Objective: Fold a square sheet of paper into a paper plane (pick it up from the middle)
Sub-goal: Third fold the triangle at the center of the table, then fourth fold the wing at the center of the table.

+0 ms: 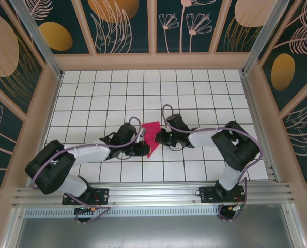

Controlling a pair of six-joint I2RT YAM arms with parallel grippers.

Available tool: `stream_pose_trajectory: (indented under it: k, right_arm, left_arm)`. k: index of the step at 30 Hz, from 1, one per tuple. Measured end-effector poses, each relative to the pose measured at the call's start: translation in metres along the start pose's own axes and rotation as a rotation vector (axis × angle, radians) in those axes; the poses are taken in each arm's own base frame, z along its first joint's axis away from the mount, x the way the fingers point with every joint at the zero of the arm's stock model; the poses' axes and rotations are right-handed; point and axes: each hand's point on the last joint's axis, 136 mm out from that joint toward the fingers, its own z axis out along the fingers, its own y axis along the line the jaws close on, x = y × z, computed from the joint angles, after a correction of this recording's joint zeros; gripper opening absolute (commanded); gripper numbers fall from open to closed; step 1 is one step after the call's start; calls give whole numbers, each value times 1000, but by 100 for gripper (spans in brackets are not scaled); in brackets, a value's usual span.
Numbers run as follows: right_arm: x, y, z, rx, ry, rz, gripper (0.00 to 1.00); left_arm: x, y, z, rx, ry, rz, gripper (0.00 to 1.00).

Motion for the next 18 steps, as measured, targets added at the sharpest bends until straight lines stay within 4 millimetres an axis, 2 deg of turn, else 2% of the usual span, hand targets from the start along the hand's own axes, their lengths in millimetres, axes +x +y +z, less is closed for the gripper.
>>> stream_pose_trajectory:
  k: [4, 7, 9, 12, 15, 18]
  right_arm:
    - [-9, 9, -16, 3, -49, -19, 19]
    - [-19, 15, -32, -6, -106, -30, 21]
    - [-24, 11, -42, -8, -138, -24, 24]
    - [-26, -7, -51, 14, -160, 10, 30]
    - [-20, -25, -51, 40, -148, 47, 31]
    - [-15, -28, -49, 31, -124, 57, 32]
  left_arm:
    - [-46, -13, -9, -22, -134, 3, 9]
    - [-64, -16, -10, -28, -179, -12, 8]
    - [-69, -16, -5, -30, -181, -22, 9]
    - [-70, -11, 8, -43, -157, -33, 8]
    - [-65, 2, 20, -72, -123, -50, 7]
    - [-57, 16, 26, -118, -96, -65, 6]
